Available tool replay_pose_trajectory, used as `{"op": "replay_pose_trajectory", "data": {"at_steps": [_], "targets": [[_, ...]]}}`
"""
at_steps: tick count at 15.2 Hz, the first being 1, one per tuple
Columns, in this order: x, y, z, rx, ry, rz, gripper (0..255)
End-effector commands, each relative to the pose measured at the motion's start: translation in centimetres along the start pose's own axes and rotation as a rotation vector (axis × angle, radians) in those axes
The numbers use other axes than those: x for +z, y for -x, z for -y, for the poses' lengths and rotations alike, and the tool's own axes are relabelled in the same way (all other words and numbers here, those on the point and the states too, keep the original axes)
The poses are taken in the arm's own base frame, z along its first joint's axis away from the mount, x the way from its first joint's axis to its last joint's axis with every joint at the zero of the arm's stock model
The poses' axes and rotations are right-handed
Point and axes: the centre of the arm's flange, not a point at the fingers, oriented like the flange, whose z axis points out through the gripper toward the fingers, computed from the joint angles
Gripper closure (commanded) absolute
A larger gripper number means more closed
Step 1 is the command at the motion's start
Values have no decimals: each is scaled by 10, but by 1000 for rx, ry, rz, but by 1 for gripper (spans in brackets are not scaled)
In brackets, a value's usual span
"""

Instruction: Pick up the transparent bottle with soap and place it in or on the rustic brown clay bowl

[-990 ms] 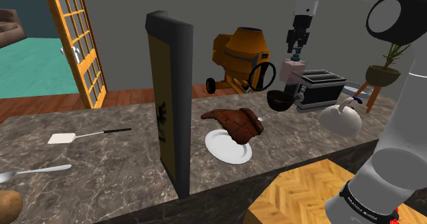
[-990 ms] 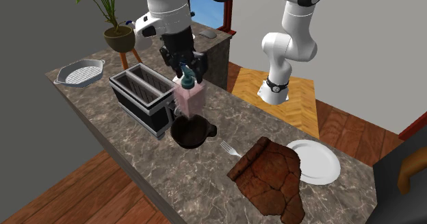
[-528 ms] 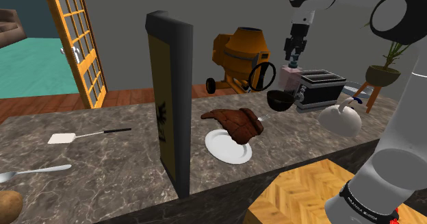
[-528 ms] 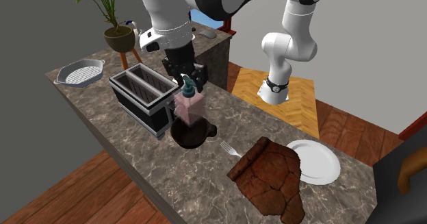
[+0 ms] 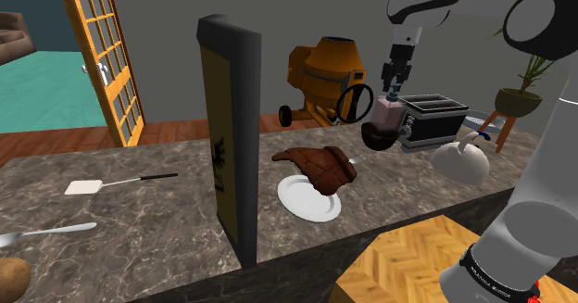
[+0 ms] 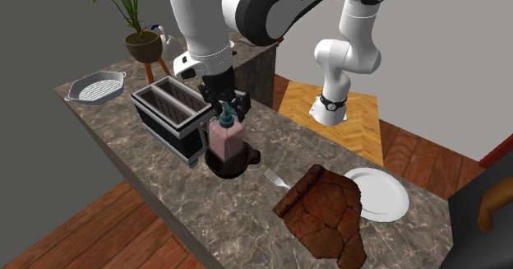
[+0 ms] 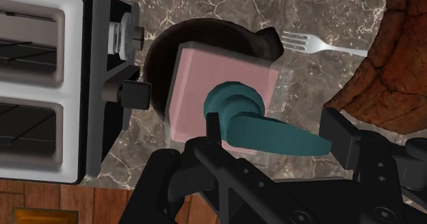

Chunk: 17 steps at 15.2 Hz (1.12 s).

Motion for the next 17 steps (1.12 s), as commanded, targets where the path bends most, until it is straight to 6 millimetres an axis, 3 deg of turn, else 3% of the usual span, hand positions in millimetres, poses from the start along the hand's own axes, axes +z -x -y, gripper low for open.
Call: {"op": "replay_pose_trajectory", "data": {"at_steps": [1, 9, 10, 15, 17], "targets": [[12, -2, -1, 0, 0, 0, 255], [12, -2, -1, 0, 0, 0, 255], [12, -2, -1, 0, 0, 0, 0], [12, -2, -1, 0, 0, 0, 0], [-15, -2, -1, 0, 0, 0, 0]]}}
